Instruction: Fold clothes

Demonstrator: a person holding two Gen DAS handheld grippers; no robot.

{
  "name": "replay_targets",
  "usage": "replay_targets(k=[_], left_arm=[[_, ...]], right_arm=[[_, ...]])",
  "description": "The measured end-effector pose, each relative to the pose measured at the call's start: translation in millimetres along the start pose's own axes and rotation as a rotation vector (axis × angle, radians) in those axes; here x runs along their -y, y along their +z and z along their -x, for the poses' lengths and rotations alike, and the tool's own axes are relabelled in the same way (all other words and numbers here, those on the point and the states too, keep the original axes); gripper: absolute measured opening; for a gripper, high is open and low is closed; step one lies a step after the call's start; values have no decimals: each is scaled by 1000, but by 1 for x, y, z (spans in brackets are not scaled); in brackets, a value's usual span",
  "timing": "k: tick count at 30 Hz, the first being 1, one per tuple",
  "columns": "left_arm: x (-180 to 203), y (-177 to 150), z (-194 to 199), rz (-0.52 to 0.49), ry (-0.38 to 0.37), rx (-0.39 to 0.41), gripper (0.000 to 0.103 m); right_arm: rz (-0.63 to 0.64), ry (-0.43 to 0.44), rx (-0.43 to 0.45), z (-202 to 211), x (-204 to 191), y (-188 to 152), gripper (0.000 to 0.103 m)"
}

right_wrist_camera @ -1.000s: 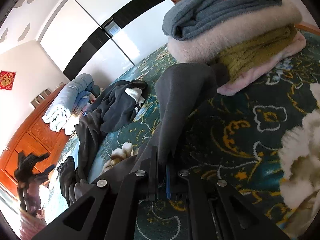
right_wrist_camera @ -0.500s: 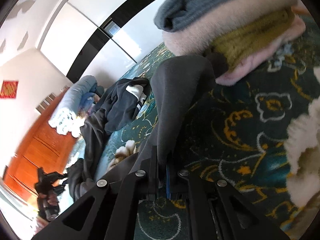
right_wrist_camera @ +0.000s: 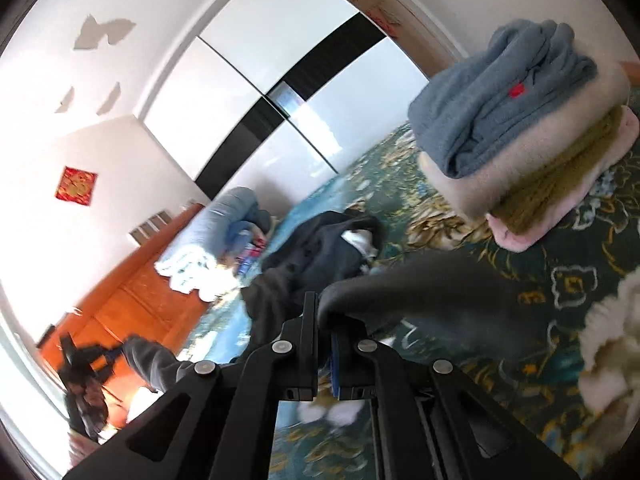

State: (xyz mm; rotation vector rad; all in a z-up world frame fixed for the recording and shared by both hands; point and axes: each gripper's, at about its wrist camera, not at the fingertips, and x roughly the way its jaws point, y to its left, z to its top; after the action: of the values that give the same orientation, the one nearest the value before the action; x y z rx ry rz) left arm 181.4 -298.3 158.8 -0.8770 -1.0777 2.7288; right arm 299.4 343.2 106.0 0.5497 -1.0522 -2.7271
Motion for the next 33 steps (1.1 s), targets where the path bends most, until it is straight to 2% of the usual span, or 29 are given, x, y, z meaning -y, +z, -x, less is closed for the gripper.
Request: replay_targets(k=[2, 5, 7, 12, 14, 18, 20, 22, 24, 26, 28, 31, 33], left_arm=[[-32, -14, 5, 46, 26, -32, 7], [-62, -28, -14, 103, 79, -61, 7], [-75, -30, -29, 142, 95, -74, 7], [-90, -35, -57, 190, 110, -109, 7], [-96, -37, -64, 201, 121, -116, 7], [-101, -39, -75, 219, 138, -130, 7], [-105, -40, -81, 224, 142, -136, 7], [-107, -43, -85, 230, 146, -139, 7], [-110, -45, -87, 234, 146, -140, 7], [-111, -46, -88, 236, 141, -143, 8], [-113, -47, -86, 232, 135, -145, 8], [-116, -49, -85, 234, 127, -148, 8], [-117, -49, -88, 244, 129, -144, 8]], right_arm=[[4, -25, -23, 7, -11, 1, 4], [39, -98, -118, -19, -29, 11, 4], [68, -145, -198, -59, -30, 16, 5], [50, -251, -370, -166, 4, 8, 5], [58, -296, -410, -193, 13, 5, 5], [67, -320, -475, -223, 24, 2, 7], [77, -286, -479, -219, 22, 7, 7], [89, -238, -452, -199, 18, 12, 12], [99, -193, -414, -171, 16, 17, 26], [102, -149, -374, -141, 16, 21, 34], [81, -116, -334, -99, 26, 20, 36], [62, -185, -327, -61, 48, 11, 38], [18, -249, -365, -59, 70, 3, 38]])
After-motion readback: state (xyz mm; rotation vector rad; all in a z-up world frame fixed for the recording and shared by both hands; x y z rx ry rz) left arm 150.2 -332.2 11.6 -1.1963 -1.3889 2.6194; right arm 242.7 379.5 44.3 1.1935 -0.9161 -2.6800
